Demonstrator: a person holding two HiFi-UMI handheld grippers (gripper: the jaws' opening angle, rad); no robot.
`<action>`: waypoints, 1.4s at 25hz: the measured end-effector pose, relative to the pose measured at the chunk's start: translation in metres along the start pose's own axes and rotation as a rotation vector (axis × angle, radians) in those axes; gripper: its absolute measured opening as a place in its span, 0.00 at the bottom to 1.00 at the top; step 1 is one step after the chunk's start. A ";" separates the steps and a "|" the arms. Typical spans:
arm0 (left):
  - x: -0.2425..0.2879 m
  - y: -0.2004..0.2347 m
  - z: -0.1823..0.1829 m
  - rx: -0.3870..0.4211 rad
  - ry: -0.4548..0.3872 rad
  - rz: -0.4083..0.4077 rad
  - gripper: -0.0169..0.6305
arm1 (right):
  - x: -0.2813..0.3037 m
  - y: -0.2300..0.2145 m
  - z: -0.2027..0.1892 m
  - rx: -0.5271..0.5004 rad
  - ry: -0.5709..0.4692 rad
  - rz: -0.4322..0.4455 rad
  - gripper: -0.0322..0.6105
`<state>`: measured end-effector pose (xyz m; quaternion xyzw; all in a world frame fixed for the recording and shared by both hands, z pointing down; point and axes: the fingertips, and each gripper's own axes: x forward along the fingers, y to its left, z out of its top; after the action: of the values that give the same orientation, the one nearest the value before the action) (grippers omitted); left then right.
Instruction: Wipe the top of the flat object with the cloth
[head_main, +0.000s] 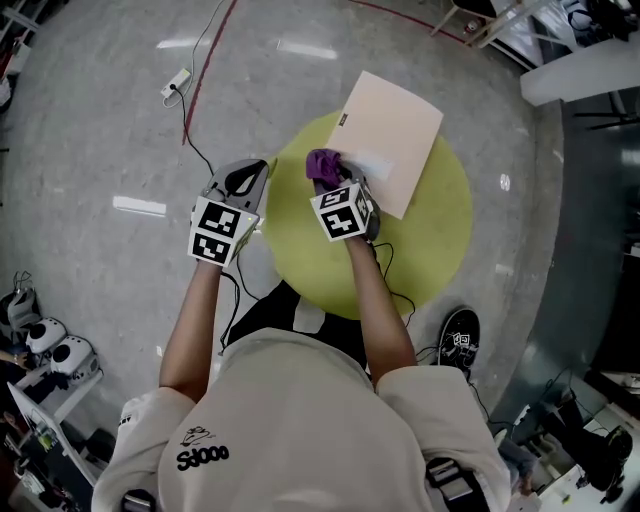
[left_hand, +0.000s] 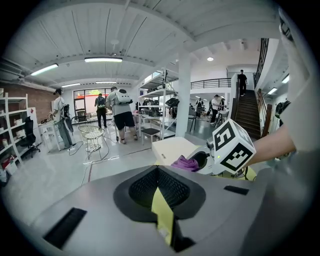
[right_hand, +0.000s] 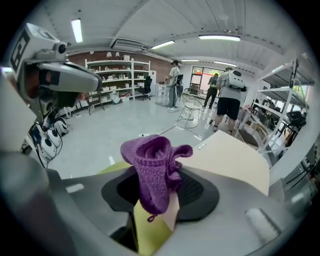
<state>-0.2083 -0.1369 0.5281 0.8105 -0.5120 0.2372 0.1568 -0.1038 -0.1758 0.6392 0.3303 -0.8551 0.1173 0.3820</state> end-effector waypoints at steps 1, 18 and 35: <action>-0.001 0.000 0.000 -0.002 -0.001 0.001 0.03 | 0.000 0.002 0.001 0.020 -0.006 0.011 0.33; 0.040 -0.085 0.042 0.055 -0.030 -0.122 0.04 | -0.098 -0.078 -0.114 0.143 0.066 -0.084 0.33; 0.050 -0.128 0.096 0.110 -0.084 -0.087 0.03 | -0.190 -0.168 -0.125 0.314 -0.087 -0.133 0.33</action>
<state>-0.0528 -0.1683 0.4733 0.8488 -0.4685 0.2237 0.1003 0.1715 -0.1560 0.5765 0.4467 -0.8181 0.2096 0.2954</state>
